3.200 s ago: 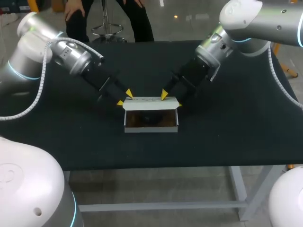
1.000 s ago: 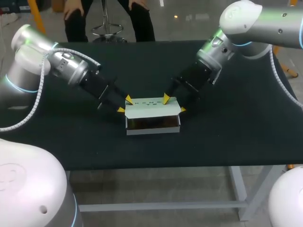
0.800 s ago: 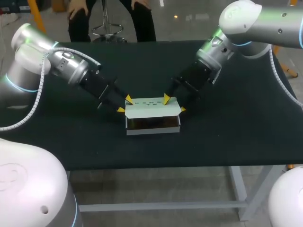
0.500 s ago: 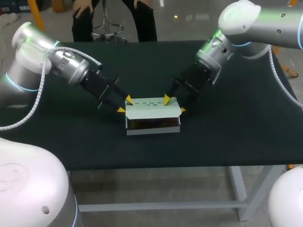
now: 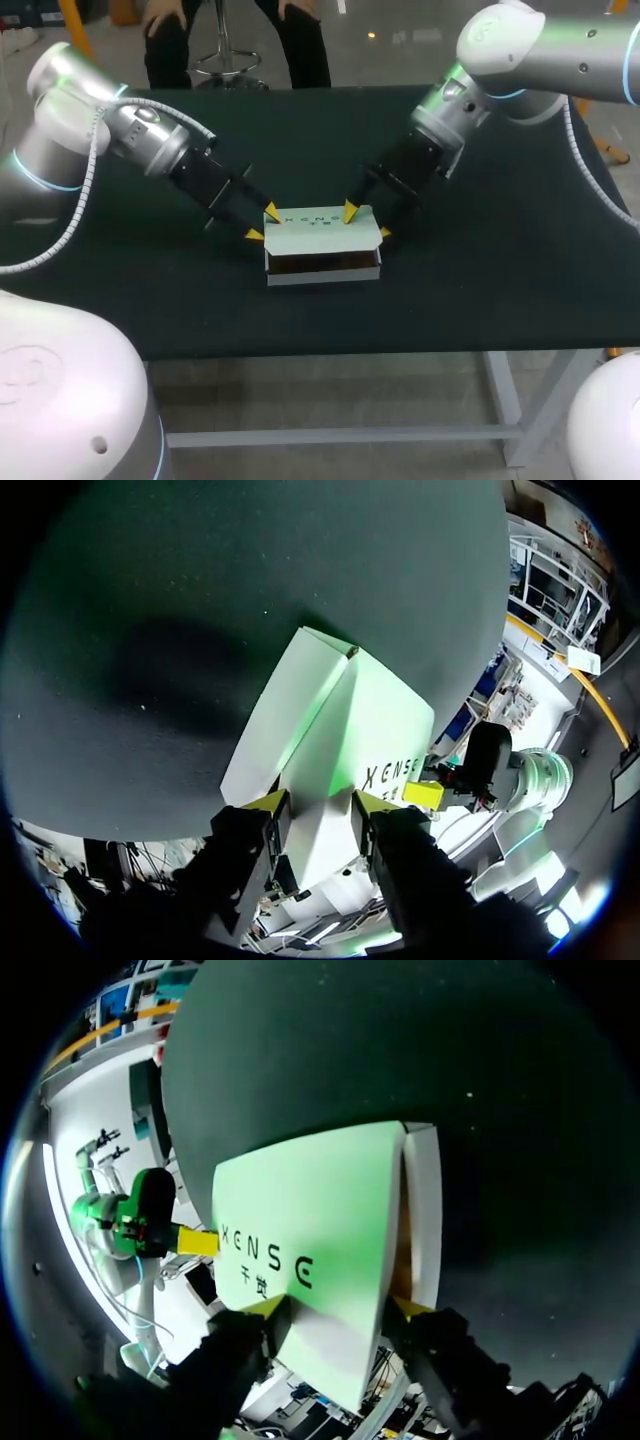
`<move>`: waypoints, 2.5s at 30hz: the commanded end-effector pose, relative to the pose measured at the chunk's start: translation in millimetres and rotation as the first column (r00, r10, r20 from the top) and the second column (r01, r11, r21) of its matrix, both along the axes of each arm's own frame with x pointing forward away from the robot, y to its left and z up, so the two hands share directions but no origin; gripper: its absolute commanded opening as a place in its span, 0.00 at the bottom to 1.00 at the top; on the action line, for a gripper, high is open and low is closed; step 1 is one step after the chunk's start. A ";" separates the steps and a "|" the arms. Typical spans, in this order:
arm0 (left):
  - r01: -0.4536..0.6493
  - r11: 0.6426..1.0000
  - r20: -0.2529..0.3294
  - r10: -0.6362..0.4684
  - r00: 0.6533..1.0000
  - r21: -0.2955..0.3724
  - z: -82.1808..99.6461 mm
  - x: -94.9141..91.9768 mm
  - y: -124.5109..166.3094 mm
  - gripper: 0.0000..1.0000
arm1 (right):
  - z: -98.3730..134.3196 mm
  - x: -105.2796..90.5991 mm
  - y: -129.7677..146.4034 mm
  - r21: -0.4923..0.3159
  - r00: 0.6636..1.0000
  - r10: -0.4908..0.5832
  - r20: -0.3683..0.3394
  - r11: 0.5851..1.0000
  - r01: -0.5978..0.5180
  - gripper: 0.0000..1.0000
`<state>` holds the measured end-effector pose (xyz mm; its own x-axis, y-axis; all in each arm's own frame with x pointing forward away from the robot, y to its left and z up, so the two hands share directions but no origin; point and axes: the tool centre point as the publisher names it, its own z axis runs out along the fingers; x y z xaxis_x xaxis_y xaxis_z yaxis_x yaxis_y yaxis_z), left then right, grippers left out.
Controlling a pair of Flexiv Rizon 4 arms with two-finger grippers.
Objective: Assemble the packaging by folding the flat box into shape, placing the metal phone stand inside, and closing the box properly
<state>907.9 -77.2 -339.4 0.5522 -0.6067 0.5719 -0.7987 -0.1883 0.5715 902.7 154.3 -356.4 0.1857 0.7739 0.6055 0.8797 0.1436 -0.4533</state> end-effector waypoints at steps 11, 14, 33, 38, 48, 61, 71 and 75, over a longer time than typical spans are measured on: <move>-0.001 0.999 0.056 -0.002 0.998 0.053 10.9 -2.8 9.0 0.48 | -2.9 2.8 3.3 -0.008 1.000 0.002 0.001 1.000 -0.002 0.66; -0.003 0.997 0.080 -0.003 0.997 0.071 16.5 -3.7 12.1 0.49 | -2.8 2.8 3.3 -0.007 1.000 0.001 0.002 1.000 -0.001 0.65; 0.012 0.987 0.230 -0.049 0.972 0.162 53.7 -15.4 24.9 0.66 | 0.0 2.3 4.2 -0.007 1.000 -0.006 0.009 1.000 0.006 0.66; 0.086 0.976 0.318 -0.148 0.937 0.200 67.1 -19.8 19.6 0.70 | 0.0 2.3 4.2 -0.007 1.000 -0.006 0.009 1.000 0.006 0.72; 0.225 0.897 0.458 -0.394 0.796 0.380 95.7 -19.9 3.3 1.00 | 0.0 2.3 4.2 -0.007 1.000 -0.006 0.009 1.000 0.006 0.73; 0.574 0.569 0.531 -0.808 0.255 0.589 113.8 -22.8 -5.0 1.00 | 0.0 2.3 4.2 -0.007 1.000 -0.006 0.009 1.000 0.006 0.71; 0.642 0.061 0.301 -0.914 -0.272 0.764 113.0 -52.9 -25.6 1.00 | 0.0 2.3 4.2 -0.007 1.000 -0.006 0.009 1.000 0.006 0.72; 0.639 0.040 0.291 -0.910 -0.294 0.768 112.3 -56.0 -27.0 1.00 | 0.0 2.3 4.2 -0.007 1.000 -0.006 0.009 1.000 0.006 0.71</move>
<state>851.3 -98.3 -231.8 -0.7287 -0.6381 0.2487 -0.6821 0.7087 -0.1802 904.8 158.0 -356.0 0.1852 0.7771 0.6015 0.8852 0.1339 -0.4455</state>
